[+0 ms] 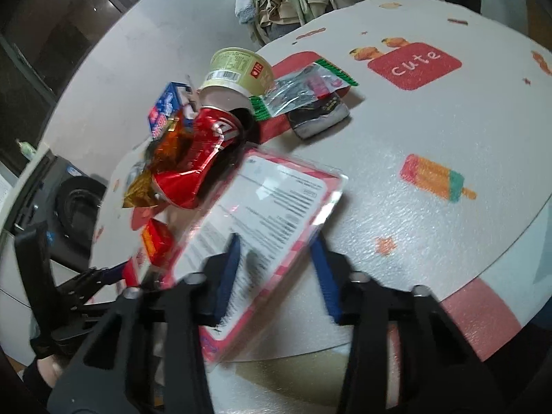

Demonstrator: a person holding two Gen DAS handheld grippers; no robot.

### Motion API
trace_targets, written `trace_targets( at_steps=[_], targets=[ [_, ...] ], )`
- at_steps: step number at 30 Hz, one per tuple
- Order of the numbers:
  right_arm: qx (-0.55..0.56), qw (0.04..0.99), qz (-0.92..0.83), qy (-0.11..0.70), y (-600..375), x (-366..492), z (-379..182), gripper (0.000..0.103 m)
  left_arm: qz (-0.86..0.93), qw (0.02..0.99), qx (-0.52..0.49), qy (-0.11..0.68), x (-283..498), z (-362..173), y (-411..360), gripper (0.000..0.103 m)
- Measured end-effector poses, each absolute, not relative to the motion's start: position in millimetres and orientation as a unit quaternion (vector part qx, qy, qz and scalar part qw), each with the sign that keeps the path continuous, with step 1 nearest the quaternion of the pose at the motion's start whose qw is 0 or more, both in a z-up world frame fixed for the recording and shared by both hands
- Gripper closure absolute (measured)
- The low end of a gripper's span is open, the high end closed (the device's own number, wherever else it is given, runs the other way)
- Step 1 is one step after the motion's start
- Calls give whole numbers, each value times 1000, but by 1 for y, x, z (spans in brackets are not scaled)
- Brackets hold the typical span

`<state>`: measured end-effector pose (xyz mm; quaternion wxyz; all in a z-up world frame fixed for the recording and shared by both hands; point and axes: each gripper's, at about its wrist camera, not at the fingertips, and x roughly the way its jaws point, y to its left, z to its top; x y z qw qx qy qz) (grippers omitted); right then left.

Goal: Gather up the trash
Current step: 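Grasp the red cigarette box with the left tool while the right tool grasps the plastic blister pack, then lift the blister pack and cigarette box and lower them over the bin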

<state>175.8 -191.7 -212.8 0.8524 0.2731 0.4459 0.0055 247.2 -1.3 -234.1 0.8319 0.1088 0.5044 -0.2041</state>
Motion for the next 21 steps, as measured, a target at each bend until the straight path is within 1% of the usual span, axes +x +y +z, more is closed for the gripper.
trace_targets(
  at_steps=[2,5,13,21],
  targets=[
    [302,842,14,447,-204,175,-214,88,-204,833,99,505,245,-232,0,36],
    [273,866,22,418,-208,168,-193,92,-207,842,79,491,236,-223,3,37],
    [161,920,28,356,-211,148,-143,95,-216,857,43,467,206,-197,4,38],
    [118,934,41,333,-216,125,-119,95,-209,878,27,430,165,-172,4,38]
  ],
)
